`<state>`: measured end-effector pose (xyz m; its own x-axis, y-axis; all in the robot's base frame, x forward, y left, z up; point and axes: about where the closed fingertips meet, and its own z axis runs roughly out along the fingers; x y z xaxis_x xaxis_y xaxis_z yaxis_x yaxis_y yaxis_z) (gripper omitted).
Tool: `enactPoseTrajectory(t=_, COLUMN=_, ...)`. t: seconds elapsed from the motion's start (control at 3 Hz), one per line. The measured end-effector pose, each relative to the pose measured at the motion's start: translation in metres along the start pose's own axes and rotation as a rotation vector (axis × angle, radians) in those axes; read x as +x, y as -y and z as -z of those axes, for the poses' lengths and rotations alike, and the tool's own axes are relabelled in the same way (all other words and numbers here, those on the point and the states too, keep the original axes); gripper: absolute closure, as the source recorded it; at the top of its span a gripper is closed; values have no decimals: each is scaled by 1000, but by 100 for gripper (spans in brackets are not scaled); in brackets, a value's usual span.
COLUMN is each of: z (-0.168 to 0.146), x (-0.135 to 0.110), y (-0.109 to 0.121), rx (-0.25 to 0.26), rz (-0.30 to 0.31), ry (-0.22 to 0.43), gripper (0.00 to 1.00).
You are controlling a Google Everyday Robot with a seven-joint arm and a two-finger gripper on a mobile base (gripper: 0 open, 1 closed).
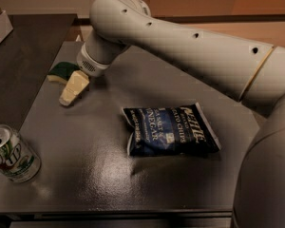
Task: Pick sponge
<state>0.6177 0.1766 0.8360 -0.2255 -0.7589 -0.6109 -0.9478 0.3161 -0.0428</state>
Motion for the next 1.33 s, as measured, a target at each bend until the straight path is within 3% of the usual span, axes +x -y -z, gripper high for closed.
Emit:
enactPoseTrajectory(t=0.33, z=-4, x=-4, y=-1, rx=-4, rz=9, ry=-2, gripper=17)
enactPoseTrajectory(t=1.33, z=6, x=-16, y=-2, rx=-3, rz=41, ry=20, gripper=87)
